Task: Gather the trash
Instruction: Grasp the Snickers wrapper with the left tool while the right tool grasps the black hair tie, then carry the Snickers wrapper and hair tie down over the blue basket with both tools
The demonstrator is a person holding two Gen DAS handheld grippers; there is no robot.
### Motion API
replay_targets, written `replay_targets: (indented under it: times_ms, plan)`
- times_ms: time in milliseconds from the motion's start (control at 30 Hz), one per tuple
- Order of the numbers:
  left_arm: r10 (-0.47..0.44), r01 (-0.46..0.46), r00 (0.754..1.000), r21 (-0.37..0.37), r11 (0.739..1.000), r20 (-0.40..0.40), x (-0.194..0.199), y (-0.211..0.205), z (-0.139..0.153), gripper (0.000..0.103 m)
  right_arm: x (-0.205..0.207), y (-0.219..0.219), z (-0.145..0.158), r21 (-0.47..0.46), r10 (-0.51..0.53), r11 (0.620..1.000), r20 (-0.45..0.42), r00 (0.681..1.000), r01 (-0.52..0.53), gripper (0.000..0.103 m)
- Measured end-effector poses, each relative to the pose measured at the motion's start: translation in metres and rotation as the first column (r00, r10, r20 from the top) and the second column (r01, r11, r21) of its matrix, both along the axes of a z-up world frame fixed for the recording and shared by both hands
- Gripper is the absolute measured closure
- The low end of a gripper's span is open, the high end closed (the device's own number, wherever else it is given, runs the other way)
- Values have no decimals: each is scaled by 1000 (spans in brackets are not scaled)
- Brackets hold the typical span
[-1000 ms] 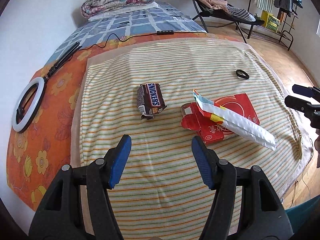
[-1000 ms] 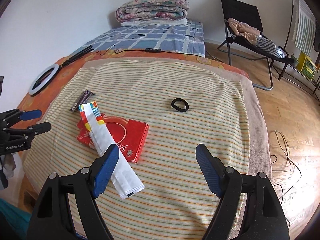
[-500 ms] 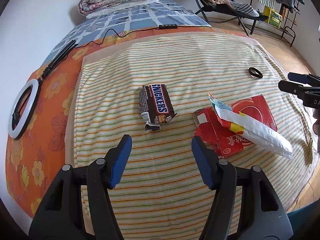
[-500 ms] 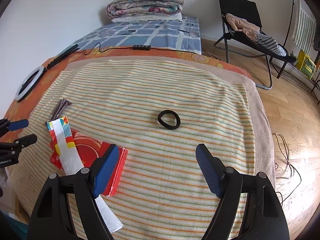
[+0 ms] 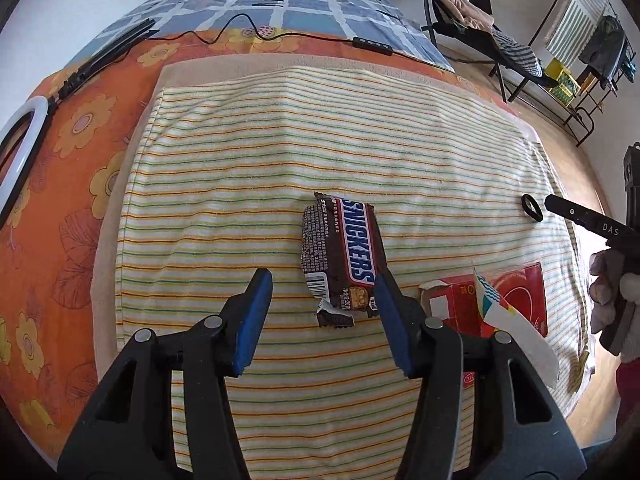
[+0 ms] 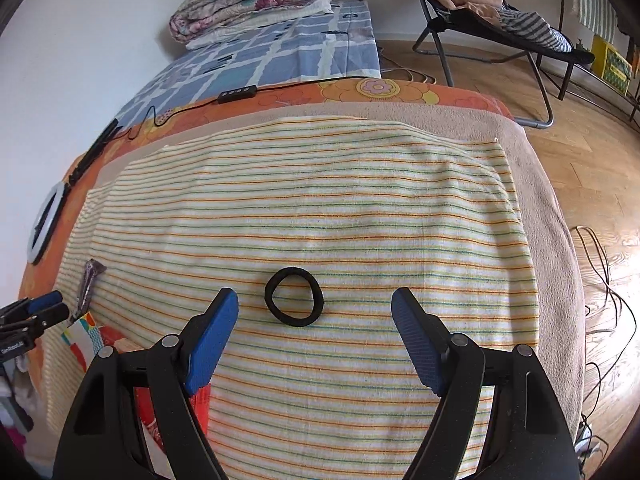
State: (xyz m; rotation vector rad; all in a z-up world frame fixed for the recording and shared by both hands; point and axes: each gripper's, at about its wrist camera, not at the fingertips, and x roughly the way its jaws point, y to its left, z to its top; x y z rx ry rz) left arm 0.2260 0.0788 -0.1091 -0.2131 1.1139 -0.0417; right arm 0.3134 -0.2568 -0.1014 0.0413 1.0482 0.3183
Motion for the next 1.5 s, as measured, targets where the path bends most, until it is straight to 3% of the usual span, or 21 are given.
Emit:
replay_targets:
  times_ms: [267,367,533,700,767,1067,1500]
  plan:
    - [-8,8,1000,3,1000,-29,20,-9,-18,48,8,19,-17,-31,35,999,-19,999,-36,24]
    - [-21,22,999,28,999,-27,25,-15,-20,61,6,28,-18,-77,64,995,-6,998,-64,25]
    - [-41,41,999,25,999,-17,29,-22,-17,91,-1,37,-20,-118,100,988,-5,995,-100,49]
    - [-58,57,998,64,996,15,26,-30,-14,96,-5,34,-18,-103,107,989,-1,994,-106,90]
    - [-58,57,998,63,996,25,24,-29,-14,97,-4,31,-17,-89,98,991,-2,995,-98,95]
    - [-37,33,998,76,997,56,14,-20,0,100,-11,22,2,-46,65,997,51,997,-63,97]
    - [-35,27,995,92,995,94,-35,-16,38,100,-72,37,54,-48,153,988,141,978,-148,97]
